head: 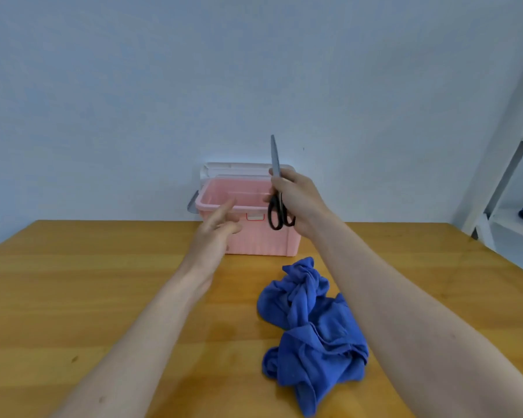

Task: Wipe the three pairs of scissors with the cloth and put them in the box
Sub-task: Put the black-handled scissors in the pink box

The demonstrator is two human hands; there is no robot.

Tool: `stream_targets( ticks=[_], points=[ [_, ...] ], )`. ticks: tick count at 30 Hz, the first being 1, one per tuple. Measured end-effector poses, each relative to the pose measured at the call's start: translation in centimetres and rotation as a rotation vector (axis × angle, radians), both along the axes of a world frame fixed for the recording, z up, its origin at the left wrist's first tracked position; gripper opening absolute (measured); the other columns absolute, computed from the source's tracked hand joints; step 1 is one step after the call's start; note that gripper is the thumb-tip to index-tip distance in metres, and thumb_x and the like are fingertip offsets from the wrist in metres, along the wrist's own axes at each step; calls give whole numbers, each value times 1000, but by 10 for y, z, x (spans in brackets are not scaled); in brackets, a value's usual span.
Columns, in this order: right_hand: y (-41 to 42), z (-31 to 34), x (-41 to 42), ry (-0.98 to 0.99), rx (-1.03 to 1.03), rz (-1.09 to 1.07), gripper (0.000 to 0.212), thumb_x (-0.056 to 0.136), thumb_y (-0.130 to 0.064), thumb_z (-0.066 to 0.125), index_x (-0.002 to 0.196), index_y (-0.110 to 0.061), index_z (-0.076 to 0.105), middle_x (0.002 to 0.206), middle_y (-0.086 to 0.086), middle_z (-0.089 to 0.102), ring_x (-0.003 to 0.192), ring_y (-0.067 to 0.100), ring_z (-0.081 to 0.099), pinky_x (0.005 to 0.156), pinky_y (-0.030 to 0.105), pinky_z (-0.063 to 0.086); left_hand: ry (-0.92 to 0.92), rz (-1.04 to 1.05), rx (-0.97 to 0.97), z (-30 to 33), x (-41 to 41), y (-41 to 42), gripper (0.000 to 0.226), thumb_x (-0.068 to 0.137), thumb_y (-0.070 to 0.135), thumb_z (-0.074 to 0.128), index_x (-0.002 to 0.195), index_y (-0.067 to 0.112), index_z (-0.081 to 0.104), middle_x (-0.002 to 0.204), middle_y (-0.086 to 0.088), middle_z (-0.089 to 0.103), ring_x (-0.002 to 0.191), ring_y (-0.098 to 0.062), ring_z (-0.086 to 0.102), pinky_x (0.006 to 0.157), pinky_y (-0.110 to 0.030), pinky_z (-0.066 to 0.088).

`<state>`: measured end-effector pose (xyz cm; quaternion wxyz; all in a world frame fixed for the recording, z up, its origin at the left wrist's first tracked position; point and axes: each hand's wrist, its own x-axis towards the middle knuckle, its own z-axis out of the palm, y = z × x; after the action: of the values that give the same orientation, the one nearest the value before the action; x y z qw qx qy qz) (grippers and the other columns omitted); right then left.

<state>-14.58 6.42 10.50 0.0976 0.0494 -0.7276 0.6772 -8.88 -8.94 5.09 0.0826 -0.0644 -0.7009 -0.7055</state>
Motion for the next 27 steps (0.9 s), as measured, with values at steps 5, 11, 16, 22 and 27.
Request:
stream_targets(
  ticks=[5,11,16,22,27],
  points=[
    [-1,20,-46,76,264,19,34,101,-26,43,114,0,62,74,1,37,70,24,36,70,36,34,-67,108,63,-21,-17,-29,43,94,8,47,126,33,60,105,5,58,95,-12,54,73,-27,39],
    [-11,29,-93,173,761,67,22,99,-38,47,109,-34,67,62,-15,48,45,4,43,66,34,35,-117,172,146,-31,-31,-51,40,93,5,47,109,38,62,96,5,61,84,-11,55,69,-29,37],
    [-17,22,-121,119,1098,127,24,100,-31,53,120,-27,65,95,-9,62,86,14,57,79,30,38,-166,173,172,-42,-41,-58,36,93,5,49,112,31,65,97,3,61,82,-13,54,65,-28,38],
    [-18,-3,-142,-46,1383,236,22,97,-23,54,111,-18,70,107,5,68,102,26,61,93,37,48,-202,135,150,-48,-42,-59,32,93,6,50,106,26,70,99,-2,63,84,-15,56,67,-30,41],
    [-22,-11,-145,-168,1542,328,29,92,-26,56,117,-23,71,111,1,68,101,25,63,89,36,51,-227,124,155,-53,-45,-59,32,93,6,51,103,27,73,98,-2,64,84,-15,58,67,-30,42]
  ],
)
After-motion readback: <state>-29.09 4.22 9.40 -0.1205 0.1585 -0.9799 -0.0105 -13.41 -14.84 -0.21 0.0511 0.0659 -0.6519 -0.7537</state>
